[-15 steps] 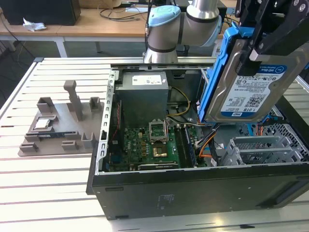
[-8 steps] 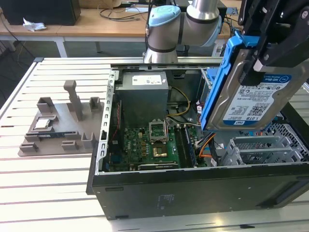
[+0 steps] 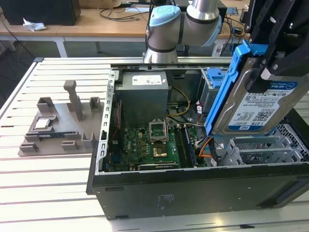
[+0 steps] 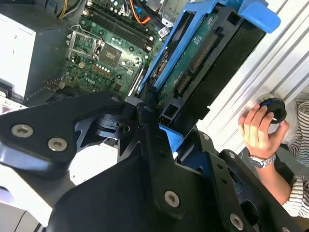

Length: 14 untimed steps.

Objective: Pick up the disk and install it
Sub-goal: 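Pick up the disk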

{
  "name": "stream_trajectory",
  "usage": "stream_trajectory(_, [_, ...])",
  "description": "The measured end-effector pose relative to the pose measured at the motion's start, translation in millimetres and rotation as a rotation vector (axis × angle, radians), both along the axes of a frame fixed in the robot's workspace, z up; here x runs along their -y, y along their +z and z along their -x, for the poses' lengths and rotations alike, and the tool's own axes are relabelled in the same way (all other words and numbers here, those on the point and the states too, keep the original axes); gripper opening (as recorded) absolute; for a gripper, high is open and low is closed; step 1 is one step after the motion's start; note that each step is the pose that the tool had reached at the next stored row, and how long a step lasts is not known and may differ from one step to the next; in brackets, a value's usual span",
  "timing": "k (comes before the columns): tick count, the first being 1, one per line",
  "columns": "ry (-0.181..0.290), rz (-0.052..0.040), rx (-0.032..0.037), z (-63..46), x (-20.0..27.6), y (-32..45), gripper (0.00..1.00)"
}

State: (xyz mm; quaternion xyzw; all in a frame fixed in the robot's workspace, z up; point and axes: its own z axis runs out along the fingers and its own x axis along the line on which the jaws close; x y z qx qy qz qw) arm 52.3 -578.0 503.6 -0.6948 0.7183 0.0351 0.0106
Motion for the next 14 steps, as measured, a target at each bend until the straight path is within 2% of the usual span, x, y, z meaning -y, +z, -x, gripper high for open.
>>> stream_trajectory(4, [0.011,0.0113,0.0000,-9.5,-1.4,-6.3,0.37])
stream_trajectory(12, [0.031,0.0120,0.0001,-30.2,-7.6,-11.9,0.37])
stream_trajectory(14, [0.040,0.0119,0.0002,-38.6,-10.0,-14.2,0.37])
